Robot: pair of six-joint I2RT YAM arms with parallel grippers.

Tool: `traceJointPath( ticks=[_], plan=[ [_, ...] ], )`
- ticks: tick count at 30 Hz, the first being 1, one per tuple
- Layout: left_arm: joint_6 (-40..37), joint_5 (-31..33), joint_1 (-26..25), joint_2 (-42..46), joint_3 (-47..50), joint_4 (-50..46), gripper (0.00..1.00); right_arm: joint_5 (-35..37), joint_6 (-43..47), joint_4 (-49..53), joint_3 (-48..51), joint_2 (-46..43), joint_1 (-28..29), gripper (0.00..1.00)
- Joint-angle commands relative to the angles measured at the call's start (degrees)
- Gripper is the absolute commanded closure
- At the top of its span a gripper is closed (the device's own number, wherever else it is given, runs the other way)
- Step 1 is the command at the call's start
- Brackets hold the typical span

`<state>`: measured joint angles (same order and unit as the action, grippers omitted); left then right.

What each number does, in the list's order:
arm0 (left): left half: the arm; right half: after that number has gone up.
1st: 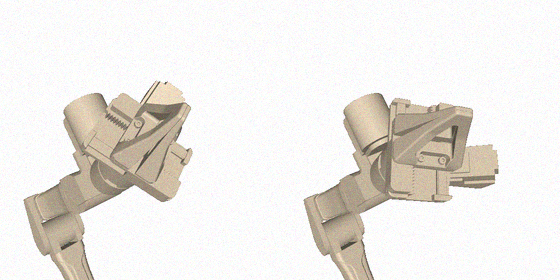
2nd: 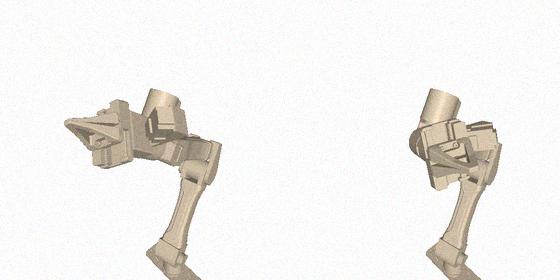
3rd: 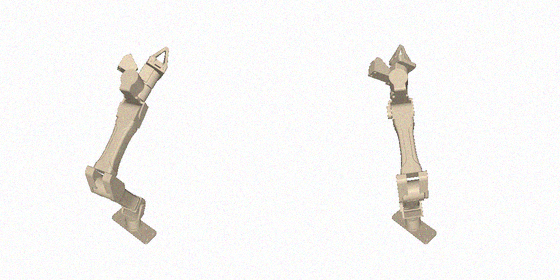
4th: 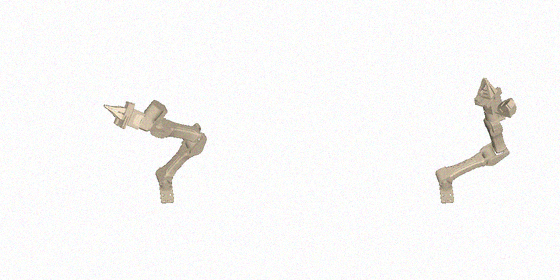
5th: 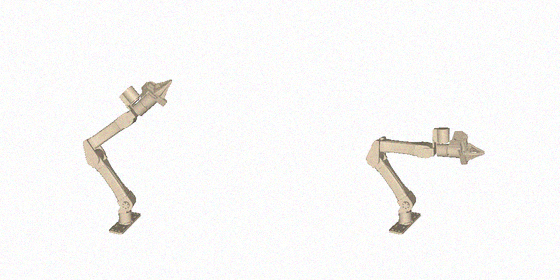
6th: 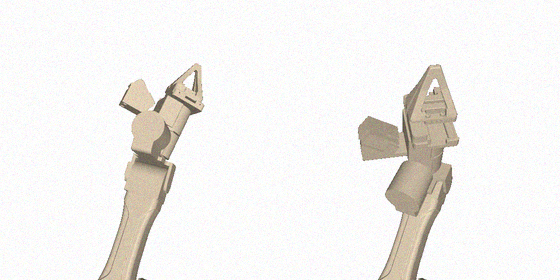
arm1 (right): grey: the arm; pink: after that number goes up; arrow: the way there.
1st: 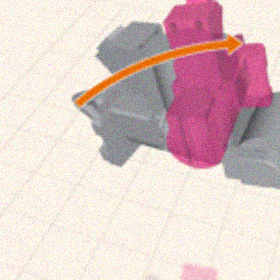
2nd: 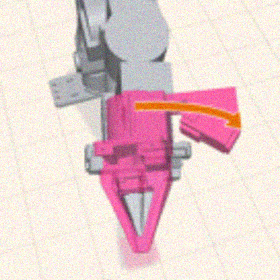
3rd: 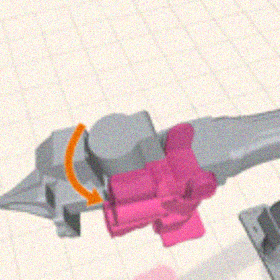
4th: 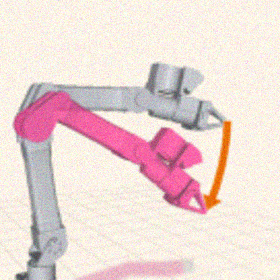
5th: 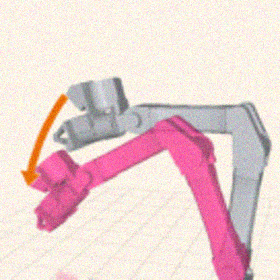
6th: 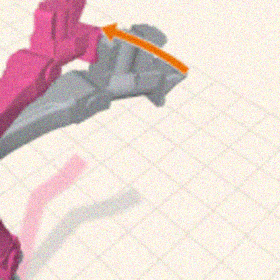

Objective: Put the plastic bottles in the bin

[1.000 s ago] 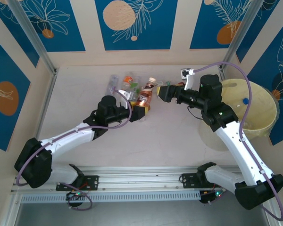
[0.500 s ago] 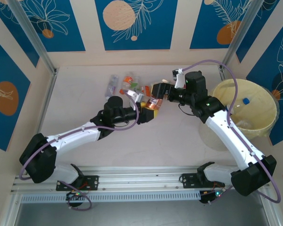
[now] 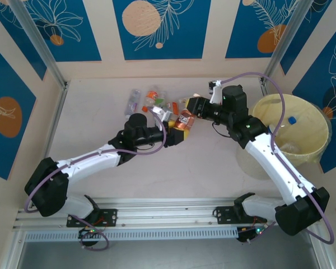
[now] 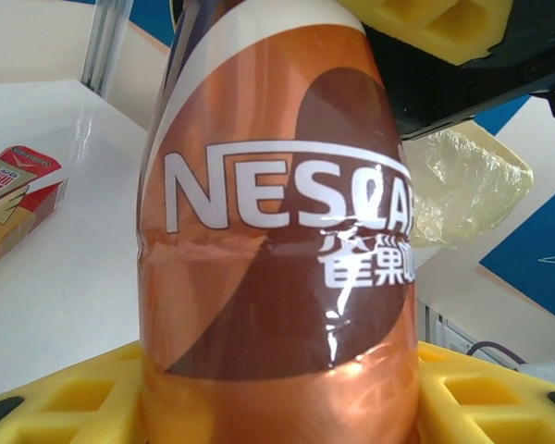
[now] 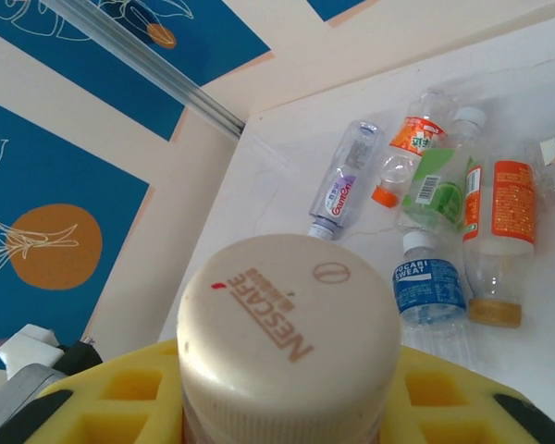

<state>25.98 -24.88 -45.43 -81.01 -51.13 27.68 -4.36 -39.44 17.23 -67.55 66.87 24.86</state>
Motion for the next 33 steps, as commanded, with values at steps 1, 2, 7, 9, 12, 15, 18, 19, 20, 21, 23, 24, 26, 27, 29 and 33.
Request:
traceJointPath(
  ticks=[1,2,7,9,12,15,18,19,20,21,23,24,26,27,29,33],
  plan=[
    [-1.0,0.4,-0.8,-0.5,-1.7,-0.8,0.44,0.2,1.9,-3.3,1.3,-2.1,0.1,0.87],
    [-0.9,1.3,-0.7,-0.5,-1.8,-1.3,0.37,0.2,2.2,-3.3,1.4,-2.4,0.1,0.92],
    [-0.7,4.3,-0.7,-0.1,-1.6,-3.0,0.04,1.0,4.0,-2.7,1.5,-3.4,0.0,1.0],
    [-0.8,6.2,-0.7,0.6,-1.0,-3.3,0.0,3.0,5.0,-1.5,1.2,-4.3,-0.1,1.0],
    [-1.2,10.3,-0.7,2.3,1.0,-2.7,0.0,6.6,7.1,0.4,0.8,-6.4,-0.5,1.0],
    [-1.4,16.3,-0.7,4.1,3.4,-1.7,0.0,9.3,9.4,1.7,0.9,-9.2,-1.1,1.0],
    [-0.9,22.2,-0.5,5.3,5.4,-1.3,0.0,12.7,11.3,3.0,0.9,-12.2,-1.7,1.0],
    [-0.2,23.5,-0.4,5.4,6.0,-1.1,0.0,13.8,11.7,3.2,1.2,-13.3,-2.0,1.0],
    [0.3,24.4,-0.1,5.5,6.7,-0.3,0.0,14.7,12.2,3.2,1.4,-14.4,-2.3,1.0],
    [0.7,24.8,0.0,5.5,7.5,0.8,0.0,15.5,12.6,3.2,1.7,-15.4,-2.7,1.0],
    [0.9,25.1,0.3,5.3,8.4,2.1,0.0,16.8,13.3,3.2,1.9,-16.9,-3.4,1.0],
    [0.9,25.5,0.3,5.3,8.6,2.2,0.0,17.5,13.7,3.4,1.9,-17.8,-3.7,1.0],
    [1.0,26.6,0.3,5.1,8.6,1.9,0.0,19.0,14.5,3.8,1.8,-19.1,-4.2,1.0],
    [1.0,27.2,0.4,5.0,8.5,1.6,0.0,20.0,15.1,4.2,1.7,-19.7,-4.5,1.0],
    [1.1,28.1,0.4,4.9,8.4,1.0,0.0,22.5,16.7,5.2,1.4,-21.2,-5.1,1.0],
    [0.9,28.8,0.5,4.3,8.3,0.3,0.0,29.9,21.8,7.2,0.1,-24.0,-5.8,1.0]
  ],
)
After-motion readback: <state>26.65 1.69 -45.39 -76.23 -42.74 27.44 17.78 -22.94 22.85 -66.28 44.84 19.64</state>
